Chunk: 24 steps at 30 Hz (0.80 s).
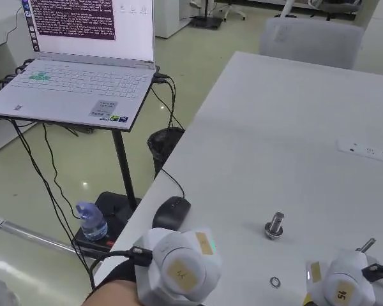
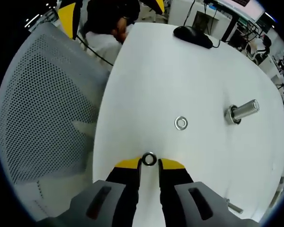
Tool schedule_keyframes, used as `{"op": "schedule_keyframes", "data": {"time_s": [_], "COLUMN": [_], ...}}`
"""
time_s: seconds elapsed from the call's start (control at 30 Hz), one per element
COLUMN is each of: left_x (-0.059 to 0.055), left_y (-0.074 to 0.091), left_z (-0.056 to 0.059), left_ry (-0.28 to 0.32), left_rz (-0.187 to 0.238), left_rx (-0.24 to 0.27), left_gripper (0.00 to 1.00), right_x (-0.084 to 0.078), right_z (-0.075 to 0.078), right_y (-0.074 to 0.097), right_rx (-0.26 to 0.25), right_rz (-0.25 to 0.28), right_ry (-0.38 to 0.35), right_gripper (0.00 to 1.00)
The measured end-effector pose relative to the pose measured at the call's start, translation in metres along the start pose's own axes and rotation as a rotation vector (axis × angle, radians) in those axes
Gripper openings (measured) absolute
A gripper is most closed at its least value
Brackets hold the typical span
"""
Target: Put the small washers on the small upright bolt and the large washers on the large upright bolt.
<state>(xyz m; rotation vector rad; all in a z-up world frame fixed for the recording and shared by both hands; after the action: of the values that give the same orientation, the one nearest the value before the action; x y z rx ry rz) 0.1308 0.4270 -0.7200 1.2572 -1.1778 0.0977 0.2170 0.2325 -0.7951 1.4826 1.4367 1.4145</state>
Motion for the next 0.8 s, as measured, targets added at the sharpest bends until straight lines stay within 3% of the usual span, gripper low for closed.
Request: {"op": "schedule_keyframes", "data": {"time_s": [0.33,0.8], "left_x": [-0.0002,-0.002], "left_y": [-0.0013,-0.0042], "left_z": [-0.0003,-0.0018], "left_ry": [0.007,0.012], "left_rz": [0.002,-0.002], "left_rx": [0.001,0.001], "left_gripper": [0.61,0.59], "right_x": [0.0023,0.0032], "right_z": [-0.0009,0.0023], "right_y": [-0.001,-0.0013], "right_rx": [-0.006,0.015], "right_rz": [-0.041,-0.052], "right_ry": [0.03,0.101], "right_gripper": [0.15,0.15]}}
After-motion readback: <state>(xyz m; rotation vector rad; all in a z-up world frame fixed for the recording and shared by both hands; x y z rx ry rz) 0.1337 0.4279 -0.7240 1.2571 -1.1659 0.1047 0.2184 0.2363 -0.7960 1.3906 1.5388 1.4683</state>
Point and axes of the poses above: the centre of the closed fingertips' face, and the gripper's own axes: y roughly backward along the fingers, z roughly to its right, x roughly out of its top, the point moved 9 cm from there along y, roughly backward along the fingers, and after that the axes turned 15 degrees about x, right-handed, at the moved point
